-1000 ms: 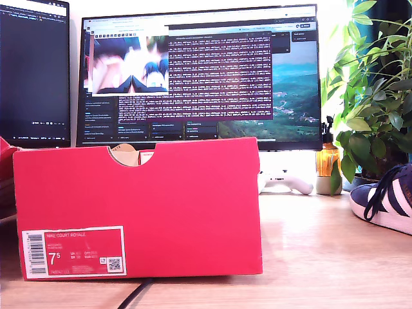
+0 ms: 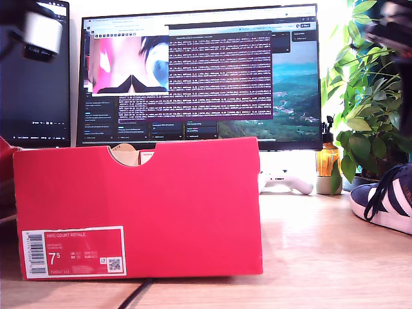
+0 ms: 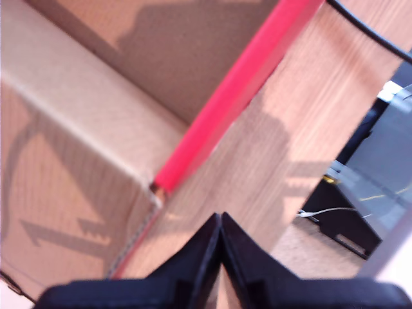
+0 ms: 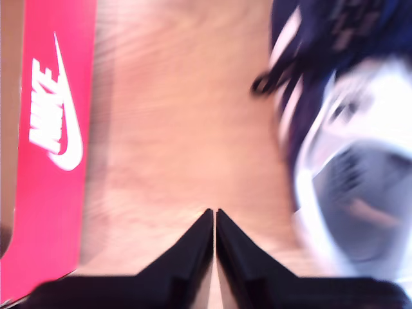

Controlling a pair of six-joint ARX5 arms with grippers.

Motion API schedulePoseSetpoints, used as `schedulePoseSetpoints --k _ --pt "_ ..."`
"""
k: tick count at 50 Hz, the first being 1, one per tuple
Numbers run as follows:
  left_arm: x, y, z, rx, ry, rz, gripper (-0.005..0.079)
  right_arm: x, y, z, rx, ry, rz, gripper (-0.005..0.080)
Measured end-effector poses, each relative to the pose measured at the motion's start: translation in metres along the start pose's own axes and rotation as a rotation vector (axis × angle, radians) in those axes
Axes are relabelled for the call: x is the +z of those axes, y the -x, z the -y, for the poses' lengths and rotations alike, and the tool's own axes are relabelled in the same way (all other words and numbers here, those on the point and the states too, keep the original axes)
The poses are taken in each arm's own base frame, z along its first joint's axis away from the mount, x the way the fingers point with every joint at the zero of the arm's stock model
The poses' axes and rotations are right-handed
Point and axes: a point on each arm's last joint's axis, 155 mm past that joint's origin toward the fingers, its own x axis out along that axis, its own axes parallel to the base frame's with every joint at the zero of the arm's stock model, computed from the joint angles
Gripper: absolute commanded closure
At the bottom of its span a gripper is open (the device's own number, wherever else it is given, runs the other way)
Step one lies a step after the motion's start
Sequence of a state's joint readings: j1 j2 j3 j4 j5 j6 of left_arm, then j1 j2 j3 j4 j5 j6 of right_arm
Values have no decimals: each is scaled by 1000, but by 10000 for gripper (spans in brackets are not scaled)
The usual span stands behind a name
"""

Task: Pack the blue shoes by picking the first shoe and placing it inside the red shoebox, left side, then picking and rotating the second shoe and placing it in the shoebox

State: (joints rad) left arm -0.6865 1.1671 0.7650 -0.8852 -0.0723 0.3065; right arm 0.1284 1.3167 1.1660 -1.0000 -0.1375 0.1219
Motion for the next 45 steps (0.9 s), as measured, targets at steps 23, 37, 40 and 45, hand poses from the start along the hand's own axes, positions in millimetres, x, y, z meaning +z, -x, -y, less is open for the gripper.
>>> schedulePoseSetpoints --k 23,37,40,45 --pt "9 -4 -7 44 -16 16 762 -33 -30 31 -138 99 -278 460" --pt "9 -4 -7 44 -16 16 762 -34 -44 41 -179 126 -321 469" --pt "9 -4 -7 45 -16 16 762 -37 -49 42 -180 126 -341 469" --pt "9 -4 -7 45 -16 16 762 -41 -54 44 -181 122 -374 489"
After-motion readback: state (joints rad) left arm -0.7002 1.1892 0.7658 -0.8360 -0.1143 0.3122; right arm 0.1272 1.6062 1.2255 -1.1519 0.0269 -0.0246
